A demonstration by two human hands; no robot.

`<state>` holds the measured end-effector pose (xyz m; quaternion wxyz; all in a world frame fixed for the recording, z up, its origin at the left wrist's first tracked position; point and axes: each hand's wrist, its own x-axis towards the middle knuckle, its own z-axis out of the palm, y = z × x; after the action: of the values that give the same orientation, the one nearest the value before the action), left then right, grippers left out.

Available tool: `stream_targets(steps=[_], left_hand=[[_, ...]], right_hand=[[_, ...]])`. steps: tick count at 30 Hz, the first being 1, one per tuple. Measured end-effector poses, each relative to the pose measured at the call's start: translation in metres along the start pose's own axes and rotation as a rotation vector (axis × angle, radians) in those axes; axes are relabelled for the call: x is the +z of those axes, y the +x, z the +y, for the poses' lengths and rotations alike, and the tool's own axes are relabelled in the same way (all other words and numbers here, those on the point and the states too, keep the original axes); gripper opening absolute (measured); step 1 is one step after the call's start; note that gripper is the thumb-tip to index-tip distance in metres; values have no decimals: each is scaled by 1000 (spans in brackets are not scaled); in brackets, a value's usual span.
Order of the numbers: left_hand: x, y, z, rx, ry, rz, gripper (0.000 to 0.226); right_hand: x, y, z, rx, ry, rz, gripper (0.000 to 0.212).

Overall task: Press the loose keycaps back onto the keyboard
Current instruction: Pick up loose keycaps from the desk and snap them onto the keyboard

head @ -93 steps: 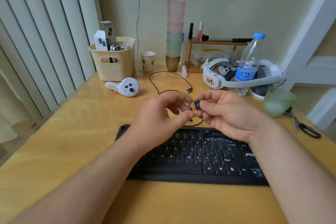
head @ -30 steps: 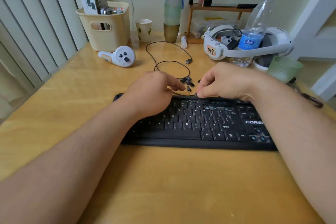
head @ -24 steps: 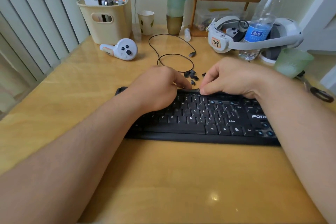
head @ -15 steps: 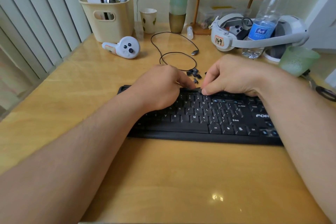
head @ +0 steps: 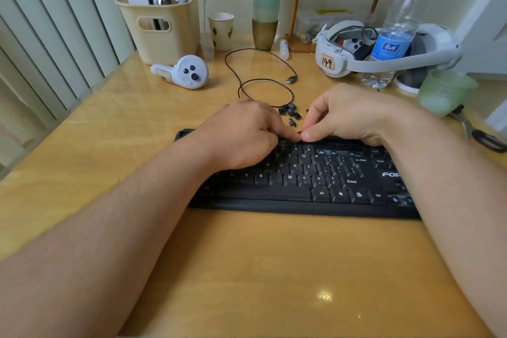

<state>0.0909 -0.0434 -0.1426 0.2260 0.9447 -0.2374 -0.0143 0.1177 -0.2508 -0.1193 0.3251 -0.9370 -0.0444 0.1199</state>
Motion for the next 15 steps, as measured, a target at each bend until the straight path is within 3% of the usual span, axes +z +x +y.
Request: stream_targets(steps=[8,15], left_hand=[[-3,-3,8,-23,74,-35,57],[-7,-3,1,-31,-29,76,46]], right_hand=[[5,2,-5,1,-41,38,15],[1,2,0,17,31,13,13]])
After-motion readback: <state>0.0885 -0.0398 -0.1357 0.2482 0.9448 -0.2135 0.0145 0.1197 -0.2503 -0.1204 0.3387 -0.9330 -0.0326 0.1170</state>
